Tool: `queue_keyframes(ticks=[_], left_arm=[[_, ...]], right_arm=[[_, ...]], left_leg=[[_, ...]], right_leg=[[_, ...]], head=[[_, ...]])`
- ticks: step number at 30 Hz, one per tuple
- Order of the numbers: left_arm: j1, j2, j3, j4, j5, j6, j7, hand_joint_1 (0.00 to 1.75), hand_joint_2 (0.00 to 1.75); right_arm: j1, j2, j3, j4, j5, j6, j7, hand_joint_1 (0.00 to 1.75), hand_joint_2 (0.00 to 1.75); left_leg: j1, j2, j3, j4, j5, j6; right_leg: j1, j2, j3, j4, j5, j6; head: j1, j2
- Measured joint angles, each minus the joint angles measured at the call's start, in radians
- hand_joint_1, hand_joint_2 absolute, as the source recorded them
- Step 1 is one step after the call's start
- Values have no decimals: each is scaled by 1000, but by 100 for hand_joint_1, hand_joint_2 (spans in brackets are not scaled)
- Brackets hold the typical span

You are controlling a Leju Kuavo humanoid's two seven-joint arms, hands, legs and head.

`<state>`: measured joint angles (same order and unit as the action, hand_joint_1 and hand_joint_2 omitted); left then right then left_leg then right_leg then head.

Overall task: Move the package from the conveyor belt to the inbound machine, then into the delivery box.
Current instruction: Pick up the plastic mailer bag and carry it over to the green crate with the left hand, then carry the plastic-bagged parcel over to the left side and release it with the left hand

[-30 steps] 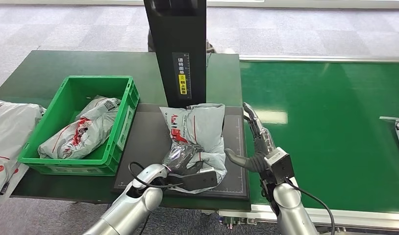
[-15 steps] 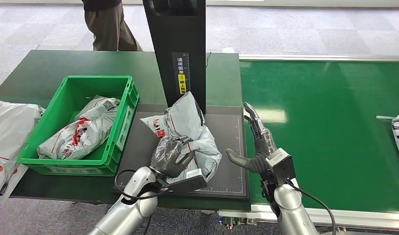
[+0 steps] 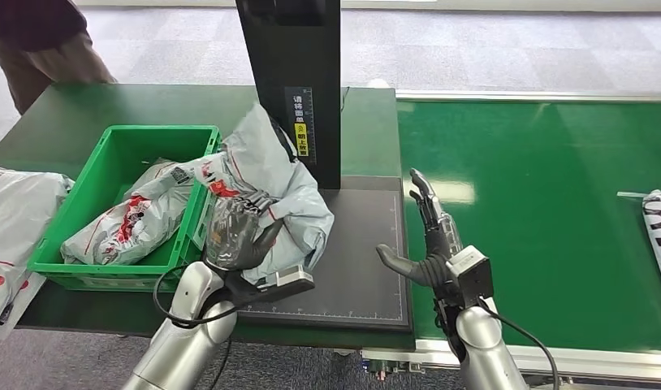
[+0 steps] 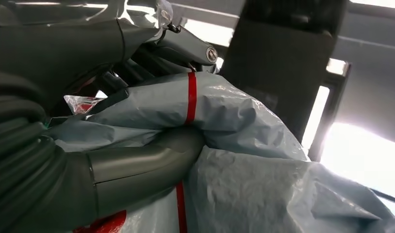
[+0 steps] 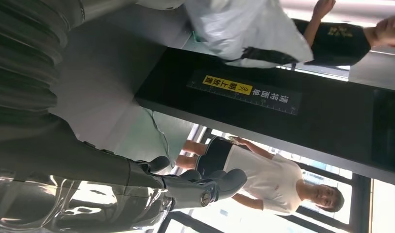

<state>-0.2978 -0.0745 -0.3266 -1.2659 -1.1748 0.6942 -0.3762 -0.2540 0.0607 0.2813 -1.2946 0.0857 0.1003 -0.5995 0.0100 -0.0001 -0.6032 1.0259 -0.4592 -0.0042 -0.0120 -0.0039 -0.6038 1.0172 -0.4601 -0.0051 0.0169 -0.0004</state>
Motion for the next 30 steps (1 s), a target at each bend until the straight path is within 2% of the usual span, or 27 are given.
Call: queue_keyframes(ticks=[5, 10, 14, 17, 20, 21, 24, 25, 30], left_arm=[[-25, -36, 208, -14, -37, 0, -14, 175, 175], [-83, -52, 403, 15, -64, 0, 58, 175, 175], [-142, -52, 548, 66, -79, 0, 93, 175, 0], [-187, -41, 639, 135, -81, 0, 127, 175, 0], [-227, -21, 691, 230, -90, 0, 176, 175, 0], [-237, -13, 700, 261, -93, 0, 188, 159, 0], [-260, 0, 710, 332, -101, 1, 209, 28, 0], [-268, 1, 711, 353, -103, 1, 213, 0, 0], [-287, 2, 703, 413, -96, 3, 216, 0, 0]], right_arm=[[15, 0, -2, -14, 0, -10, 2, 0, 175], [32, 0, -7, -32, 0, -16, 2, 0, 175], [34, 0, -9, -40, 0, -21, 6, 0, 175], [33, 0, -9, -43, 0, -26, 12, 0, 175], [33, 0, -10, -45, 0, -29, 16, 0, 175], [33, 0, -10, -46, 0, -30, 16, 0, 175], [33, 0, -11, -49, 0, -33, 22, 0, 175], [33, 0, -11, -50, 0, -35, 24, 0, 175], [32, 0, -11, -50, 0, -38, 25, 0, 175]], left_leg=[[0, 0, 0, 0, 0, 0], [1, 1, 0, 0, 0, 0], [1, 1, 0, 0, 0, 0], [1, 1, 0, 0, 0, 0], [1, 1, 0, 0, 0, -1], [1, 1, 0, 0, 0, -1], [1, 1, 0, 0, 0, -1], [1, 1, 0, 0, 0, -1], [1, 1, 0, 0, 0, -1]], right_leg=[[0, 1, 0, 0, 0, 0], [1, 1, 0, 1, 0, 0], [1, 1, 0, 1, 0, 0], [1, 1, -1, 1, 0, 0], [1, 1, -1, 1, 0, 0], [1, 1, -1, 1, 0, 0], [1, 1, -1, 1, 0, -1], [1, 1, -1, 1, 0, 0], [1, 1, -1, 0, 0, 0]], head=[[0, 0], [0, 0], [0, 0], [0, 0], [0, 0], [0, 0], [0, 0], [0, 0], [0, 0]])
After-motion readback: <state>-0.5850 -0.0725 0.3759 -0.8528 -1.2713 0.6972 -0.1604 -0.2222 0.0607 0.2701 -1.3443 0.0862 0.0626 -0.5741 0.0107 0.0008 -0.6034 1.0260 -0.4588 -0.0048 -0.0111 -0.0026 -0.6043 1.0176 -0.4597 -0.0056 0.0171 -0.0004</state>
